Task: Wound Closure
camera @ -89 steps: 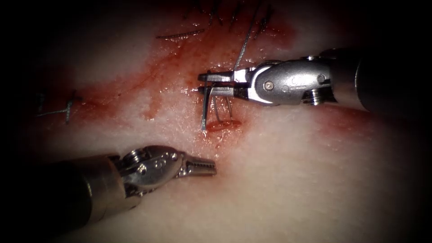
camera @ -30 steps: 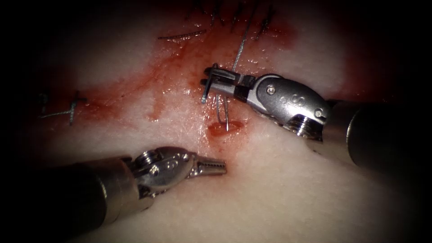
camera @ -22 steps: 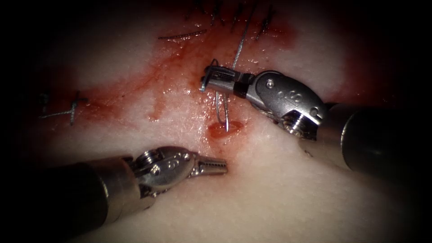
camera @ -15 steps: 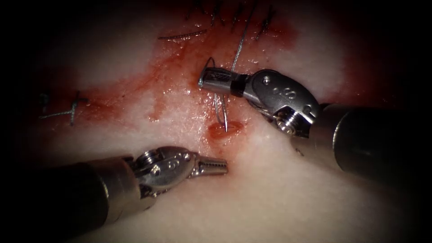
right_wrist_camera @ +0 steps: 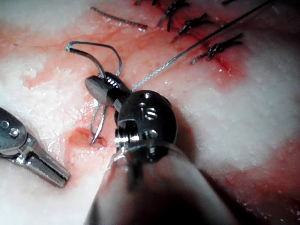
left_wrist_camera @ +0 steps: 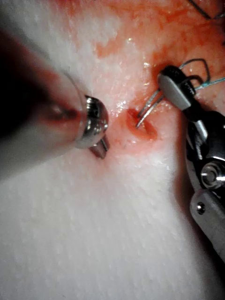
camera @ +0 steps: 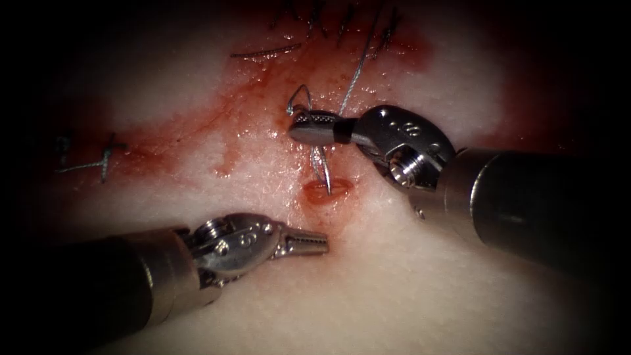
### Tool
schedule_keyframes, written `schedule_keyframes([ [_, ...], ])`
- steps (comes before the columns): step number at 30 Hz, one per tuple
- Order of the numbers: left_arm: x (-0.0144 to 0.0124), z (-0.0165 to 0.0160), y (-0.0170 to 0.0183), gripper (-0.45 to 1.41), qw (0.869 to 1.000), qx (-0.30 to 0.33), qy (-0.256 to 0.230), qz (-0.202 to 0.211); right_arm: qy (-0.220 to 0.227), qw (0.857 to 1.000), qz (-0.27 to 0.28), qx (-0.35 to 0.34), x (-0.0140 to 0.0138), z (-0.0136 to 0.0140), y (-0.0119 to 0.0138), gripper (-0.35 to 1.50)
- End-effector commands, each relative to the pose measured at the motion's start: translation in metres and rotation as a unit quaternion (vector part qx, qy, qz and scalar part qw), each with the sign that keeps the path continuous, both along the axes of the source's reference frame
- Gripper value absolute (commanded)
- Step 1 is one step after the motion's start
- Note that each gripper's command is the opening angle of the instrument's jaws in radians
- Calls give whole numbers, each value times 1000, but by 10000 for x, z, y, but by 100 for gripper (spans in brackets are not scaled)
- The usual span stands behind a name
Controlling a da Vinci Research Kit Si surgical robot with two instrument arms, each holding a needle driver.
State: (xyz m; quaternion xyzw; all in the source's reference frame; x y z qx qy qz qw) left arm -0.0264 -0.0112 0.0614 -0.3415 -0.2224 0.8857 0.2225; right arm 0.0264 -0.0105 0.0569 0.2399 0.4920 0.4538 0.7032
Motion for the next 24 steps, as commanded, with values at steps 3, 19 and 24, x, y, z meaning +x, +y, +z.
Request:
schedule_keyframes([
  [3,-6,5,-3,14,1000,1,0,0,0,1000,-5,14,7,5,-14,-35],
  [19,6,1,0,14,1000,0,3,-1,-13,996,-15,82,2,-9,-64,-35],
  [24,9,-1,1,14,1000,-1,3,-2,4,997,-10,79,-1,-4,-71,-35],
])
